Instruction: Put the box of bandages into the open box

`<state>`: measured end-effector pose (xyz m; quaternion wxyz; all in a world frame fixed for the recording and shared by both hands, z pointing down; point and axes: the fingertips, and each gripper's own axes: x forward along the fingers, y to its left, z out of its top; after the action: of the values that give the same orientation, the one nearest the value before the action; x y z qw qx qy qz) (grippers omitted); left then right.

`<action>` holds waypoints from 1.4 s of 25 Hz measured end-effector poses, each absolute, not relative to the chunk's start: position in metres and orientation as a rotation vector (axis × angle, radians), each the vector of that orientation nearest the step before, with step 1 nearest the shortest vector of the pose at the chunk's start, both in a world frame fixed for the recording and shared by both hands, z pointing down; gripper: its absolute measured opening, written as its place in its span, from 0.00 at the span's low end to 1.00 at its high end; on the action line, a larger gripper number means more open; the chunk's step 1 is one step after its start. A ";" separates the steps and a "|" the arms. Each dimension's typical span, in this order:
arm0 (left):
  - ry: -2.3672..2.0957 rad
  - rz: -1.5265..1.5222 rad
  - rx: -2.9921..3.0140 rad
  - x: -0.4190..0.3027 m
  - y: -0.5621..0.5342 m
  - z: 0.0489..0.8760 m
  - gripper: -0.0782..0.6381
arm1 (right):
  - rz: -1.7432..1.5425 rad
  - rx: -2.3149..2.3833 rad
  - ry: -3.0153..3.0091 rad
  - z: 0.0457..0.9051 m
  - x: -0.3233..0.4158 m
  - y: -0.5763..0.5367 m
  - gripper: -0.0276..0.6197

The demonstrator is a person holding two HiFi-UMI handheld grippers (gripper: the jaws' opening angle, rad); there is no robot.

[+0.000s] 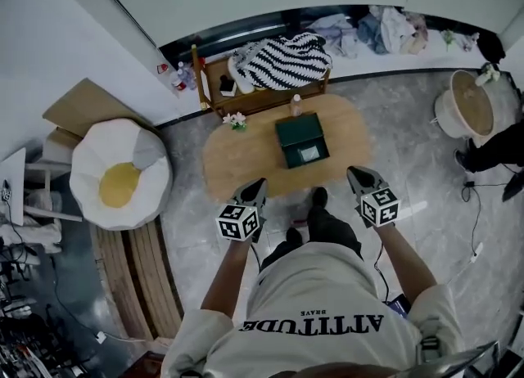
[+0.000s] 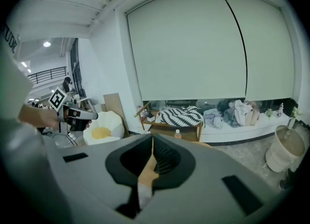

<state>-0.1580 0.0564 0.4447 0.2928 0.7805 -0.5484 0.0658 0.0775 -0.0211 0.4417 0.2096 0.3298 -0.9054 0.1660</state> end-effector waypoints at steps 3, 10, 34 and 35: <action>-1.450 0.164 2.101 -0.158 0.069 0.440 0.14 | 0.437 0.949 -2.524 0.431 0.083 -0.005 0.08; -1.418 0.177 2.161 -0.145 0.091 0.425 0.14 | 0.396 0.967 -2.544 0.408 0.100 0.027 0.08; -1.711 0.127 2.292 -0.085 0.090 0.323 0.14 | 0.182 0.927 -2.688 0.320 0.181 -0.004 0.08; -1.719 0.132 2.298 -0.083 0.091 0.323 0.14 | 0.175 0.921 -2.695 0.319 0.183 -0.005 0.08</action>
<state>-0.0830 0.0910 0.3230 0.1341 0.7927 -0.5929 0.0454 0.1833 -0.0045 0.3194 0.1436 0.3194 -0.9347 0.0608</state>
